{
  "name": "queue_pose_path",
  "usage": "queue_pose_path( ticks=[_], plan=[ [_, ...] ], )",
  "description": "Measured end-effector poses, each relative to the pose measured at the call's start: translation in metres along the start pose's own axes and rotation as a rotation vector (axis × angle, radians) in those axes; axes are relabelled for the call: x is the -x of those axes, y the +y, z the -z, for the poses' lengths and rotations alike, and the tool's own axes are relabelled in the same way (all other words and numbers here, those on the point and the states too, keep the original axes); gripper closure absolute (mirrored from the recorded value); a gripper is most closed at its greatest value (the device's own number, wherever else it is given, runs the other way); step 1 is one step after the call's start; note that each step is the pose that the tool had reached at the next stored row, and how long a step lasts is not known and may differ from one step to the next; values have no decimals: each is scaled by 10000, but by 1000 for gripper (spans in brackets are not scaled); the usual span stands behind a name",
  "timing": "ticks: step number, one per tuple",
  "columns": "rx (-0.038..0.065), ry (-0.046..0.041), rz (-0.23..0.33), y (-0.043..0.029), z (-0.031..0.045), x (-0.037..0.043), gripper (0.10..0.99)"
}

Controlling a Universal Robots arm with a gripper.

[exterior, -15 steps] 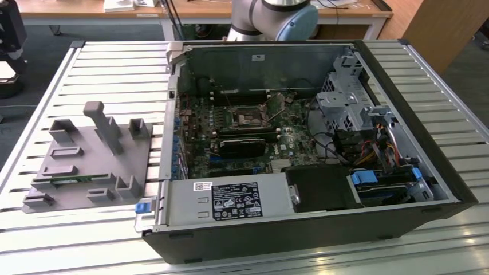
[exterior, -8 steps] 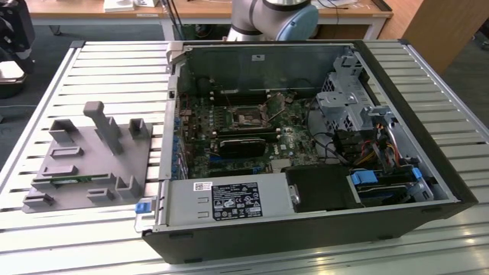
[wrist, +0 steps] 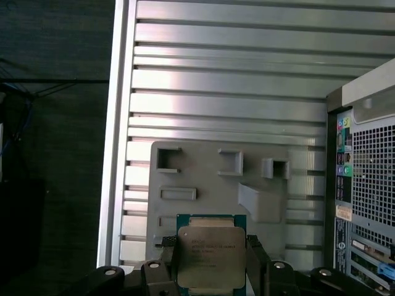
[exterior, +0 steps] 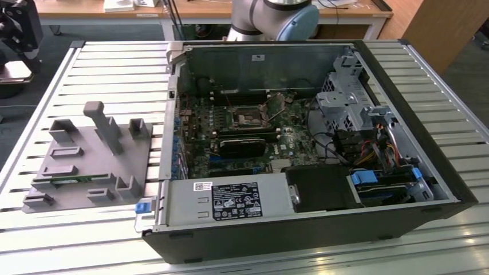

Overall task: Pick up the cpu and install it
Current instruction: 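Pick up the cpu and move it towards the insertion slot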

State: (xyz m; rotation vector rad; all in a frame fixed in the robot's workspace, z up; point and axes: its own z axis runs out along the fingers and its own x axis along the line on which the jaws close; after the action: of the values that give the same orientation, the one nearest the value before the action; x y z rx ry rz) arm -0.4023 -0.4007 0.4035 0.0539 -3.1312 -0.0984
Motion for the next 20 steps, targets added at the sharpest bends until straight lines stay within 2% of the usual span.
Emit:
queue_pose_path(
  ticks=[8, 20],
  plan=[
    [0, 1, 0, -3, 1, 81, 553],
    [0, 1, 0, -8, 3, 247, 553]
  ],
)
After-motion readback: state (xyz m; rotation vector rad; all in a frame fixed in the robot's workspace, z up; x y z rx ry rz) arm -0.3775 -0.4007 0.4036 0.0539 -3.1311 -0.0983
